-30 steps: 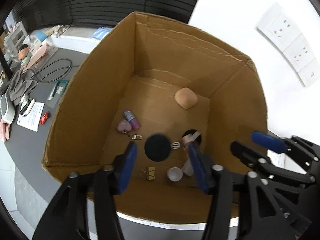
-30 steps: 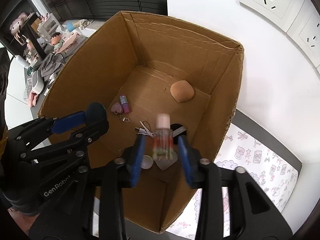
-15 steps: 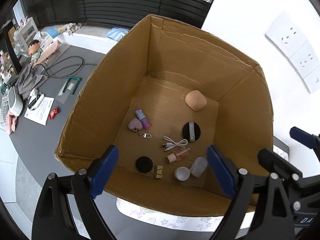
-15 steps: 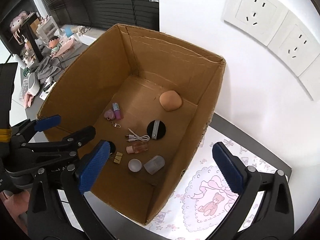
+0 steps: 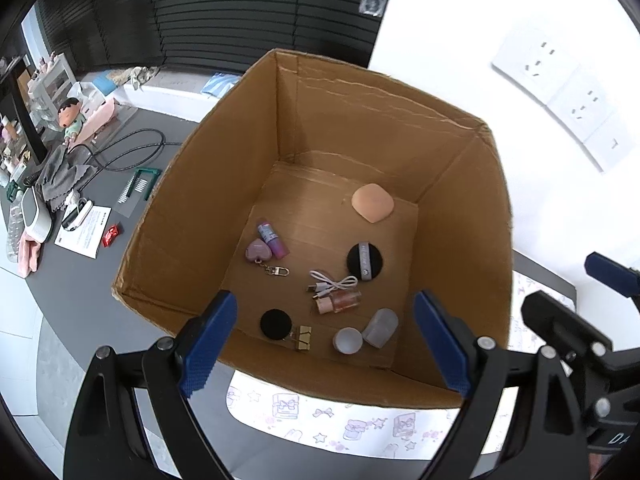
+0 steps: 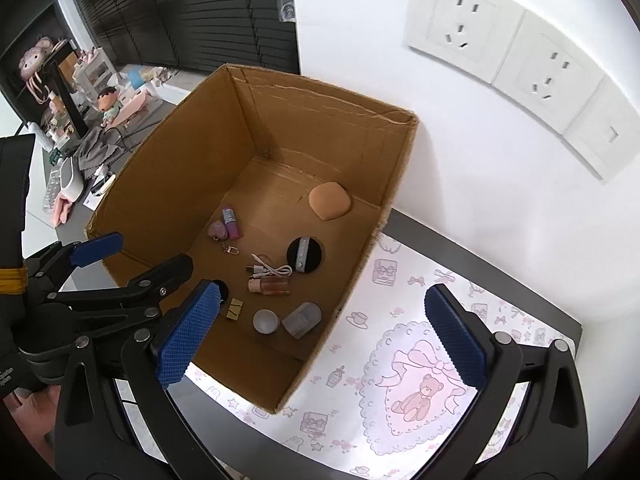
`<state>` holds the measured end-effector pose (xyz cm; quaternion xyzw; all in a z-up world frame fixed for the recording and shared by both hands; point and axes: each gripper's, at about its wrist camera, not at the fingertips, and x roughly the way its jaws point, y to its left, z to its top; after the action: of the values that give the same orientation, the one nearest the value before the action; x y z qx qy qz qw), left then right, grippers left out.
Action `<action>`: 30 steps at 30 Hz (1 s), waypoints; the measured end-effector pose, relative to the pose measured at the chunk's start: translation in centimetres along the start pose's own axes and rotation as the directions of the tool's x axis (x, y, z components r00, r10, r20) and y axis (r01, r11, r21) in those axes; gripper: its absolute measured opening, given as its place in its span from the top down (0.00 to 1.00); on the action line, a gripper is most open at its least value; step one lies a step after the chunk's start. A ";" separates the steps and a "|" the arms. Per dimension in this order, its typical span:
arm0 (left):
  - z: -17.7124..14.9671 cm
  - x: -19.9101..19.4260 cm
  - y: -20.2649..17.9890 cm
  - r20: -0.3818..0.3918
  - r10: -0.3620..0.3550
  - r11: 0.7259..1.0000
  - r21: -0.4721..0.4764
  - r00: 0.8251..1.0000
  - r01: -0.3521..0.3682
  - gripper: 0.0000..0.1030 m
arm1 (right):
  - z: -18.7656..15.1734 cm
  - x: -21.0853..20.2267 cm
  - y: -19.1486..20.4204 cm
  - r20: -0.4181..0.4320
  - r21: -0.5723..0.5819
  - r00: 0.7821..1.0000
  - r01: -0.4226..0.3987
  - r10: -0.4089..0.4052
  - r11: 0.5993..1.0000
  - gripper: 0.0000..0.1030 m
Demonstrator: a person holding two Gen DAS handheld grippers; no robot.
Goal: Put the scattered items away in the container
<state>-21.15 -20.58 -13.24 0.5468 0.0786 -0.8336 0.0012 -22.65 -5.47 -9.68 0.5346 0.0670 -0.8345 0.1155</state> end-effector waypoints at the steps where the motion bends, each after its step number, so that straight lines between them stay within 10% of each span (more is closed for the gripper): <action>1: 0.0 -0.2 -0.3 0.003 -0.001 1.000 0.003 1.000 0.001 0.13 | -0.1 -0.3 -0.1 0.005 0.005 1.000 0.004 -0.004 1.000 0.00; 30: -2.2 -8.1 -19.4 0.117 -0.018 0.958 0.285 0.993 -0.016 0.14 | -8.7 -10.4 -16.2 0.037 0.327 0.983 0.159 -0.180 0.931 0.00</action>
<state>-17.55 -1.83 -4.21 0.4906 -0.0423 -0.8673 -0.0734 -15.09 13.47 -4.05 0.5103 -0.0286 -0.8584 -0.0438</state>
